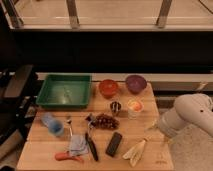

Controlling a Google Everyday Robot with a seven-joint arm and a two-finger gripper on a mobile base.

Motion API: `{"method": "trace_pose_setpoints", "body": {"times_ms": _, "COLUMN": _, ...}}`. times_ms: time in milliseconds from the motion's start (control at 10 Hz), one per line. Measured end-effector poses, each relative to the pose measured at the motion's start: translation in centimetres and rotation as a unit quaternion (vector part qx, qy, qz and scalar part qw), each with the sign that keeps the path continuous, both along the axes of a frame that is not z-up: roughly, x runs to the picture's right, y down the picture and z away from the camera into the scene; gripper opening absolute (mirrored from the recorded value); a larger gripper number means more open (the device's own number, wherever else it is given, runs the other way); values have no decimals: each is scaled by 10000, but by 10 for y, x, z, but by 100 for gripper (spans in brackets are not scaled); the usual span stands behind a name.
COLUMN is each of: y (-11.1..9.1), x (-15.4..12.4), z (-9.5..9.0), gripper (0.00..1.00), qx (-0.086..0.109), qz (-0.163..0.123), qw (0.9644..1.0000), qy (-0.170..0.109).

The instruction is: Place banana in plastic cup

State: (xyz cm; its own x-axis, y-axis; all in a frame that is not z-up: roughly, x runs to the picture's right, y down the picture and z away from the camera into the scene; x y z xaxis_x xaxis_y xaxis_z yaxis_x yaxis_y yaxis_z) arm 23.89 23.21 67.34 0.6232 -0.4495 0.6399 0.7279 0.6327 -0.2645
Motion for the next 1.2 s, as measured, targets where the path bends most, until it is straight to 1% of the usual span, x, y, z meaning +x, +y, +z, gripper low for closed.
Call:
{"method": "trace_pose_setpoints", "body": {"times_ms": 200, "y": 16, "x": -18, "z": 17, "gripper": 65, "qx": -105, "qz": 38, "qw": 9999, "qy": -93}}
{"method": "trace_pose_setpoints", "body": {"times_ms": 400, "y": 31, "x": -24, "z": 27, "gripper": 65, "qx": -261, "qz": 55, "qw": 9993, "qy": -267}}
{"method": "trace_pose_setpoints", "body": {"times_ms": 600, "y": 41, "x": -31, "z": 37, "gripper": 65, "qx": -377, "qz": 71, "qw": 9985, "qy": -390}}
{"method": "trace_pose_setpoints", "body": {"times_ms": 1000, "y": 70, "x": -37, "z": 74, "gripper": 65, "qx": -710, "qz": 299, "qw": 9959, "qy": -479}}
{"method": "trace_pose_setpoints", "body": {"times_ms": 1100, "y": 75, "x": -37, "z": 79, "gripper": 65, "qx": -801, "qz": 362, "qw": 9949, "qy": -499}}
{"method": "trace_pose_setpoints", "body": {"times_ms": 1200, "y": 79, "x": -37, "z": 82, "gripper": 63, "qx": -904, "qz": 449, "qw": 9935, "qy": -521}}
